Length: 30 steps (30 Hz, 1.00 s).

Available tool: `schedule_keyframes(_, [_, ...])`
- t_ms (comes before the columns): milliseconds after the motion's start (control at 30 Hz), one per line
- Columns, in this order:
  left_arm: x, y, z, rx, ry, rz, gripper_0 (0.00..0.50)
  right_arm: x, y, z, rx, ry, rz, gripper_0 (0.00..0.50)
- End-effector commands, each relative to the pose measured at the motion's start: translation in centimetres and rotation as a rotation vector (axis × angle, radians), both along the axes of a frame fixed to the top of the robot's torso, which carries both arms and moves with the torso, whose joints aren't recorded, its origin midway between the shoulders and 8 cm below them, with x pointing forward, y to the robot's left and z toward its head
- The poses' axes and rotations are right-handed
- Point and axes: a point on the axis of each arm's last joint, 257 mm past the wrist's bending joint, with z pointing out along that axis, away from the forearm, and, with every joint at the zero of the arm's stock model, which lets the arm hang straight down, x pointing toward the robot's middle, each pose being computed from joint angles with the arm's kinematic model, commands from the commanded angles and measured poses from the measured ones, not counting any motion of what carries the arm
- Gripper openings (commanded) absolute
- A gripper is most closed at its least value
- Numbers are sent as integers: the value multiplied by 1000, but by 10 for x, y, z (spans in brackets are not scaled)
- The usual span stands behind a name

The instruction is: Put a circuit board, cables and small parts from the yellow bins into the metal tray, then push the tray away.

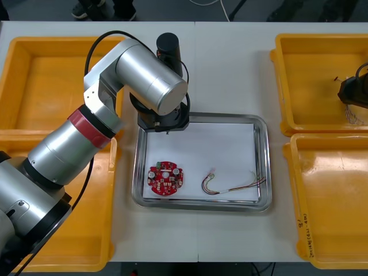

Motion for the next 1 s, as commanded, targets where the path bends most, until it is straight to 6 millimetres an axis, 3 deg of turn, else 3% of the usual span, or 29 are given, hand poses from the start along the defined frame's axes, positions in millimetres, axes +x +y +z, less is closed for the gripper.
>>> schedule_keyframes(33, [-13,-17,-15,15,16,-90,0,-9,-18,36,-81,18,27,0])
schedule_keyframes(267, [-17,-14,-28,7,27,-89,0,-21,-16,73,-98,38,56,0])
schedule_keyframes(500, [-19,-14,-34,2,31,-92,12,-38,-6,95,-102,84,79,0])
schedule_keyframes(533, [-20,-14,-35,1,32,-93,35,-44,-2,103,-95,95,88,0])
schedule_keyframes(600, [-20,-15,-35,-1,33,-96,132,-51,4,110,-94,110,104,0])
schedule_keyframes(667, [-20,-15,-35,-3,33,-97,407,-61,13,121,-101,134,127,0])
schedule_keyframes(700, [-20,-15,-36,-2,34,-97,490,-66,18,127,-103,144,143,0])
schedule_keyframes(867, [-20,-16,-34,-6,32,-99,500,-89,39,151,-129,174,200,0])
schedule_keyframes(1000, [-20,-19,-31,-11,24,-102,500,-85,50,173,-162,114,234,0])
